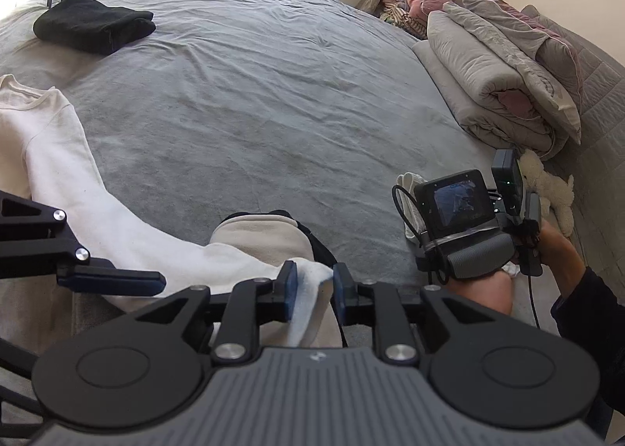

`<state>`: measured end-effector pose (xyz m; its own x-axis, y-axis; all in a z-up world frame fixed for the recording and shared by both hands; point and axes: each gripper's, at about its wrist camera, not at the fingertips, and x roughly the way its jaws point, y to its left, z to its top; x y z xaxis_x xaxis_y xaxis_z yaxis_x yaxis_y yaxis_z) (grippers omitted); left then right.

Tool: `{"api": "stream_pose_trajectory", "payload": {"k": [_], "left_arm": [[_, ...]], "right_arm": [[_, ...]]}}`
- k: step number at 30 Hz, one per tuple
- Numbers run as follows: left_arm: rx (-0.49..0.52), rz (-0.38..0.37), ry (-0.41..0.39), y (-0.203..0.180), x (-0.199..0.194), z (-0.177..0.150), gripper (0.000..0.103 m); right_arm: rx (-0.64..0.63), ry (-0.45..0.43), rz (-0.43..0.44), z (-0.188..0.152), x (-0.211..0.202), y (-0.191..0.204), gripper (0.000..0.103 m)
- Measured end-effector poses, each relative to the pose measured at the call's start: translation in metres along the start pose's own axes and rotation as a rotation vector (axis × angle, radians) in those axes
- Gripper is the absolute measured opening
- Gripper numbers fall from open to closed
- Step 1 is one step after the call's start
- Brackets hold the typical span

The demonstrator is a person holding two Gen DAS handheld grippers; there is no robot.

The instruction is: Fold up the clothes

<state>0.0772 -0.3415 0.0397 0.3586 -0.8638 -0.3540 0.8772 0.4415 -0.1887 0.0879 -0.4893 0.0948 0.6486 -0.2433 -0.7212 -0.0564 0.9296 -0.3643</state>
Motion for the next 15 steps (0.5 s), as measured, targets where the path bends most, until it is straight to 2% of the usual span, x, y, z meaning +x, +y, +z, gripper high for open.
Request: {"api": "stream_pose_trajectory", "payload": {"k": [3, 6, 11, 15], "left_arm": [[0.030, 0.058, 0.000, 0.017, -0.015, 0.004, 0.047], [0.042, 0.191, 0.034, 0.053, -0.027, 0.005, 0.048], [-0.016, 0.418, 0.104, 0.127, -0.047, -0.003, 0.049], [-0.056, 0.522, 0.138, 0.171, -0.062, -0.012, 0.049]], "right_arm": [[0.006, -0.031, 0.008, 0.005, -0.008, 0.000, 0.026], [0.013, -0.060, 0.057, 0.013, -0.012, 0.006, 0.026], [-0.007, -0.070, 0.170, 0.033, -0.002, 0.036, 0.026], [-0.054, -0.053, 0.245, 0.052, 0.017, 0.072, 0.026]]}}
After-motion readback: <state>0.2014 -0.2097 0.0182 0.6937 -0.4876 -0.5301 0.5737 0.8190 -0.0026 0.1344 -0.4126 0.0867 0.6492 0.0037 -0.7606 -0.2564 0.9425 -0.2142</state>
